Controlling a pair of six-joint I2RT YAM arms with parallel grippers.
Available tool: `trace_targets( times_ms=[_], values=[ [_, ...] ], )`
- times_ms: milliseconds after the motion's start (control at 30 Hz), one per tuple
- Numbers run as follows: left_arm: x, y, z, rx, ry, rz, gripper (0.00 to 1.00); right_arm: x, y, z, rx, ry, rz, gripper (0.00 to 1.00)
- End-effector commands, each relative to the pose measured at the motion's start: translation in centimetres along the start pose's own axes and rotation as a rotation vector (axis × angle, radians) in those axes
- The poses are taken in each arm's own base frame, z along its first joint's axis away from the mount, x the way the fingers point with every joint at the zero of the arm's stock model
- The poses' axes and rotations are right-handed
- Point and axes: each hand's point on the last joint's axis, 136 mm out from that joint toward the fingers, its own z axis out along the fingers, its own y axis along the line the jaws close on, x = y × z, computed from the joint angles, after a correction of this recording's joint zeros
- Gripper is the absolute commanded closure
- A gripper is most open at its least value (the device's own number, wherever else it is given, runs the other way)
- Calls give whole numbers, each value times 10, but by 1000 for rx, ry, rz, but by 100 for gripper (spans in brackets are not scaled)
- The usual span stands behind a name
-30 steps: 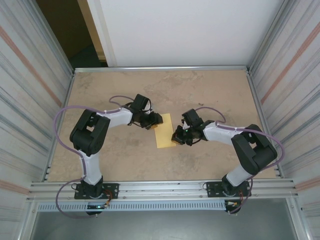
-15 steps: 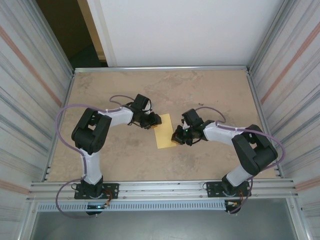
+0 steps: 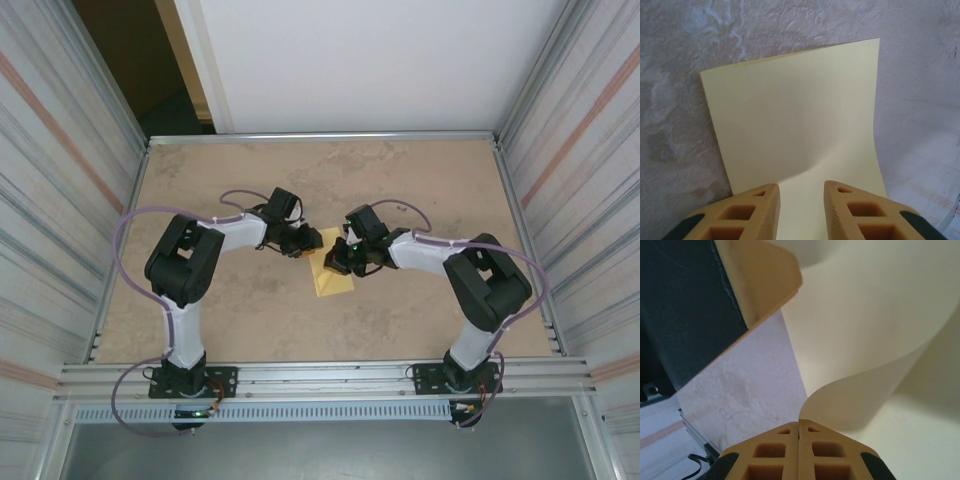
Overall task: Fold a paper plane with a square sheet of paper (pick it up from the middle)
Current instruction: Fold the triangle a second time at the center of the table.
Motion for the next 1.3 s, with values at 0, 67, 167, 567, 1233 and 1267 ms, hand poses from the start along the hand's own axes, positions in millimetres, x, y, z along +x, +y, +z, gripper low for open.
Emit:
trace_targets(
  times_ms=[0,67,167,567,1233,1267],
  values=[
    [6,15,6,-50,30,-10,71,-3,9,10,-17,3,4,100],
    [6,16,6,-57,30,-13,73,-4,6,15,-7,1,17,100],
    [6,18,6,-62,29,-15,75,-6,-1,18,17,-8,36,100],
    [10,23,7,-79,37,-24,78,-12,-16,22,67,-52,77,100],
    [10,22,7,-74,42,-24,79,-11,-12,29,36,-30,68,100],
    [10,22,7,-74,42,-22,79,-11,-12,30,37,-26,69,100]
  ],
)
